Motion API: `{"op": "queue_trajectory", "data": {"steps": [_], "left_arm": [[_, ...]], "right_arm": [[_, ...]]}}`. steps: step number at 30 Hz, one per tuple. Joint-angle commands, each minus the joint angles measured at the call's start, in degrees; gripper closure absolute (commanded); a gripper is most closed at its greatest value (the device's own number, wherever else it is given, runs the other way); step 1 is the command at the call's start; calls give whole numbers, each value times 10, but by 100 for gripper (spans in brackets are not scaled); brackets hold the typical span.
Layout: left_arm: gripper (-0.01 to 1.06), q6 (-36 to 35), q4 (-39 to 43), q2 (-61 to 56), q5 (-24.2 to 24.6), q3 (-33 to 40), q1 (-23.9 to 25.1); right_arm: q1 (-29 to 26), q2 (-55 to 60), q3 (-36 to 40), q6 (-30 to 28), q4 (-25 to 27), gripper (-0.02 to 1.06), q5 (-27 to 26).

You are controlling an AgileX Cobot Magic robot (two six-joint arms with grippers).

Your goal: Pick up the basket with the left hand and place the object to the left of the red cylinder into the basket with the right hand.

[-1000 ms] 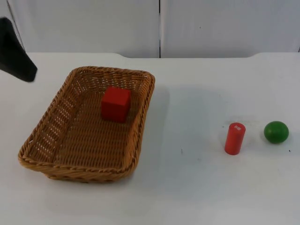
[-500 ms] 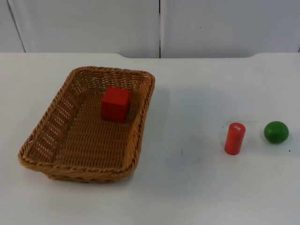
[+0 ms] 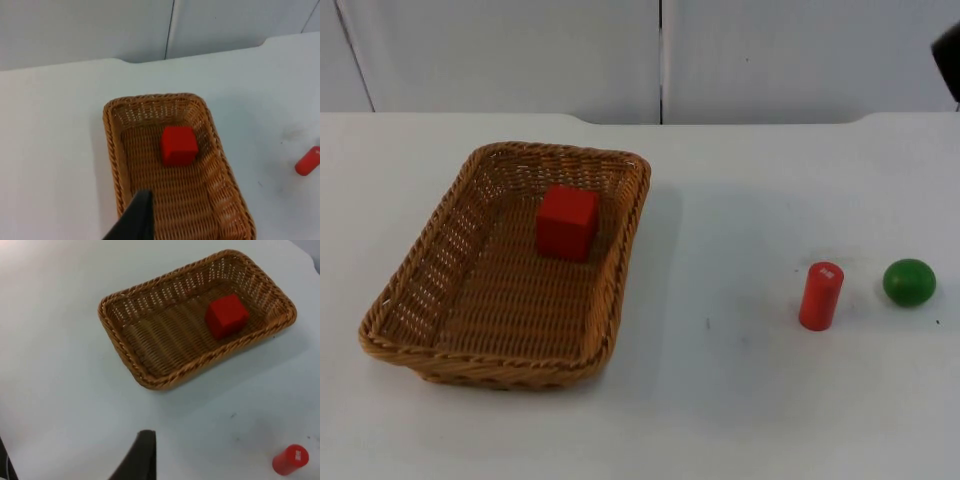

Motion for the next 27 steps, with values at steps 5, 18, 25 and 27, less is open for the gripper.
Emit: {"op": "queue_trajectory", "data": {"steps": [5,18,25,27], "left_arm": [[0,-2,-8,-37,12,4,-31],[0,-24,54,-157,34,6,-55],[0,-97,147,-232,35,75,-55],[0,-135,177,-265,30,109,-55]], "right_arm": [[-2,-52,41,-1,1,14,-26],[-2,-141,103,21,1,14,-25],[-2,-182,136,24,1,14,-27],[-2,-201,145,24,1,14,-31]]}}
